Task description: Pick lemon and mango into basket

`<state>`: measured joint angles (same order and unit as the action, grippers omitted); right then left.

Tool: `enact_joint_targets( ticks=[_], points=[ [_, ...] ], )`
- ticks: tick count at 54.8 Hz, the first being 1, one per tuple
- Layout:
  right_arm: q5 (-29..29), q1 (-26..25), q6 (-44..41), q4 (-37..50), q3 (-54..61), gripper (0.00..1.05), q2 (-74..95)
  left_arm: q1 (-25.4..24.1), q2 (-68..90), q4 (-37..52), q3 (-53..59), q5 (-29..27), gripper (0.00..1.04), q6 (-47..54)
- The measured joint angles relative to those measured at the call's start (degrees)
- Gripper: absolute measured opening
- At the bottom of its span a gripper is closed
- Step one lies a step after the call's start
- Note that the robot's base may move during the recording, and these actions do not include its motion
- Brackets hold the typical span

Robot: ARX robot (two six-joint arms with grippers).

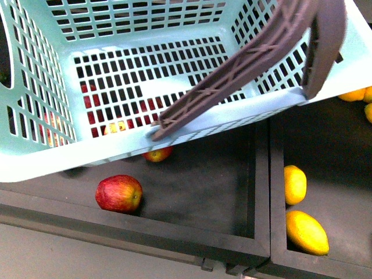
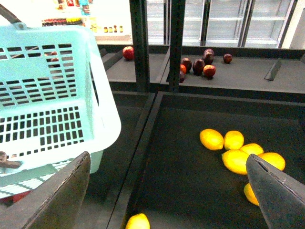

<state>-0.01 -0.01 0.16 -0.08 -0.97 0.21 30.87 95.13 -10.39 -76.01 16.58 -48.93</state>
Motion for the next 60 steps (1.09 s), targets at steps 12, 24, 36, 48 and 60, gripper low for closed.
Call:
enact_joint_targets(
  ticks=[12, 24, 36, 48, 60],
  points=[
    [0.0, 0.0, 0.0, 0.0, 0.0, 0.96, 0.0, 4.59, 2.73, -0.13, -2.4, -0.02, 0.04, -1.62],
    [0.0, 0.0, 0.0, 0.0, 0.0, 0.96, 0.0, 8.13, 2.82, -0.11, -2.6, 1.55, 0.04, -2.99],
    [0.0, 0.0, 0.0, 0.0, 0.0, 0.96, 0.0, 7.43, 2.82, -0.11, -2.62, -0.02, 0.04, -3.08],
    [4.46, 0.5, 3.85, -6.84, -2.49, 0.96, 3.1, 7.39, 2.82, -0.11, -2.62, 0.15, 0.04, -3.04],
    [-0.09, -15.98, 17.05, -11.39, -7.91, 0.96, 24.57, 7.43, 2.84, -0.11, -2.82, 0.61, 0.04, -3.06]
  ],
)
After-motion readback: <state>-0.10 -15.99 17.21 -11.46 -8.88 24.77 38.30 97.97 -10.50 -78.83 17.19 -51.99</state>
